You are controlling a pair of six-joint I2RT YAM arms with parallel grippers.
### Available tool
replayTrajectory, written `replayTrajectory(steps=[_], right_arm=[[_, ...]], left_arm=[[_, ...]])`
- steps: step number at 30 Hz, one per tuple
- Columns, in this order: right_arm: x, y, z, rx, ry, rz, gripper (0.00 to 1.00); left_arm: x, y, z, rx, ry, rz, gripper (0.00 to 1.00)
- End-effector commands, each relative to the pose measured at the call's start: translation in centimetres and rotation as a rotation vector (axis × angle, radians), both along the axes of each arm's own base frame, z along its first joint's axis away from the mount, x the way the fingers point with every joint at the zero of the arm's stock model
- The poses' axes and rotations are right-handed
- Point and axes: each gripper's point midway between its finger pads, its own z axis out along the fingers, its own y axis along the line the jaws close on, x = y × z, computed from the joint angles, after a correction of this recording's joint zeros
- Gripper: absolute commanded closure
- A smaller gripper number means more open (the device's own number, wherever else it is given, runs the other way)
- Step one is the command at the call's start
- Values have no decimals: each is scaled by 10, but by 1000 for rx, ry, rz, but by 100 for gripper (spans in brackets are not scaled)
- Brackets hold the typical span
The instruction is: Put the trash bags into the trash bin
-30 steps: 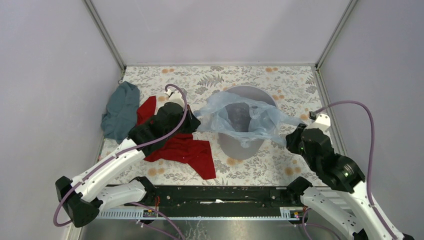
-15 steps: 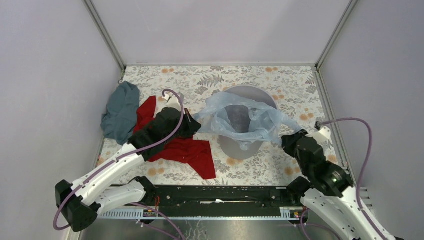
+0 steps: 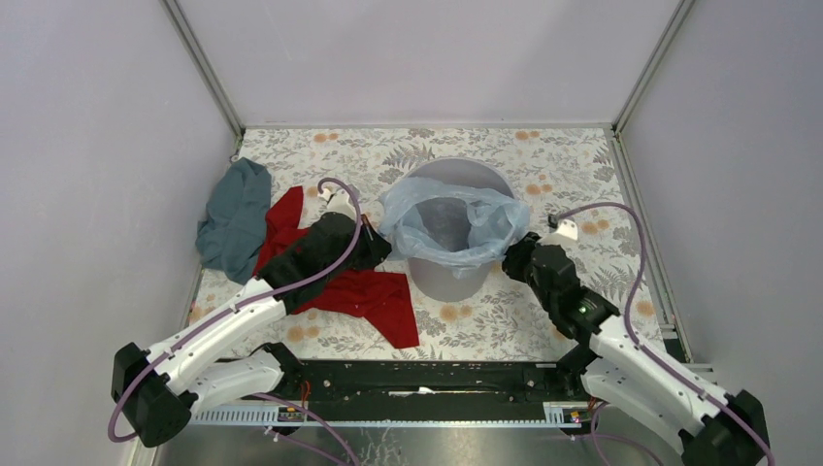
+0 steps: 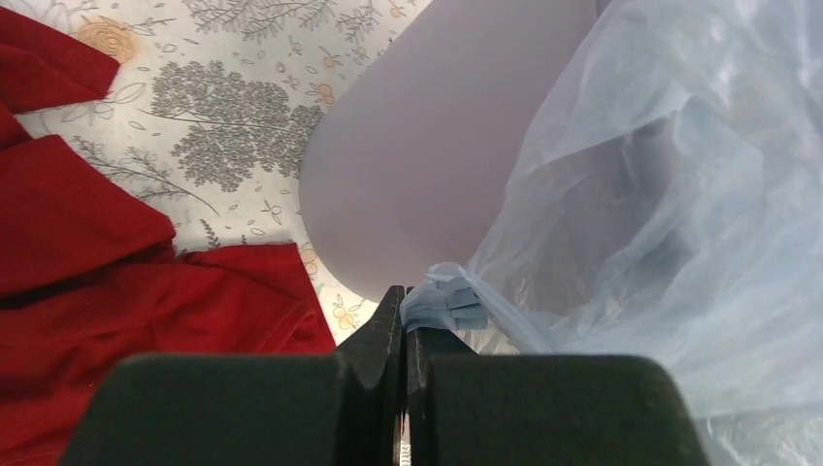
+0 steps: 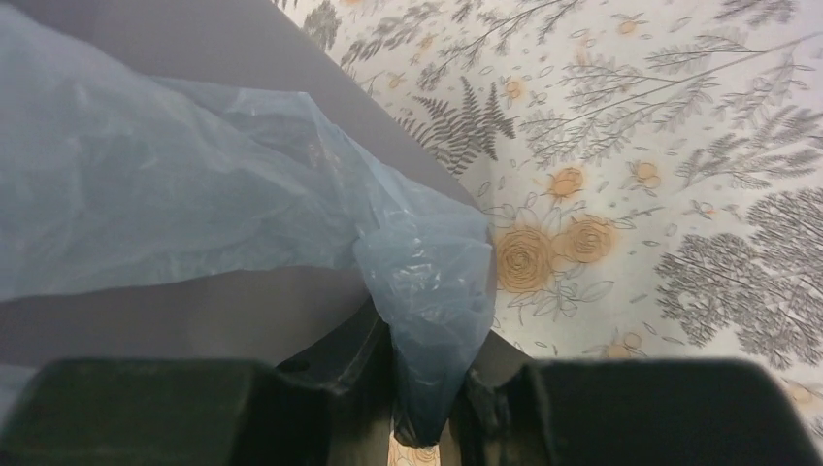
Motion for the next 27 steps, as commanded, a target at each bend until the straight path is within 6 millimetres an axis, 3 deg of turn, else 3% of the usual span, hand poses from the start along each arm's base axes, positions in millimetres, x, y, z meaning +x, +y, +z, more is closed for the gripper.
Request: replayTrajectory(steps=[1, 5, 14, 16, 22, 27], right_arm=[[19, 38, 33, 6, -90, 157, 75], [10, 17, 39, -114, 5, 119, 75], [-30, -67, 68, -246, -3, -118, 71], [-34, -79, 66, -253, -6, -171, 71], [-34, -90, 41, -254, 41, -268, 70], [-21, -87, 26, -279, 34, -289, 71]], left_arm=[[11, 12, 23, 2, -66, 69, 100], [10, 18, 39, 12, -95, 72, 100], [12, 40, 65, 45, -176, 135, 100], [11, 45, 61, 63, -172, 150, 100], [5, 53, 30, 122, -105, 158, 100], [10, 57, 13, 176, -85, 173, 100]])
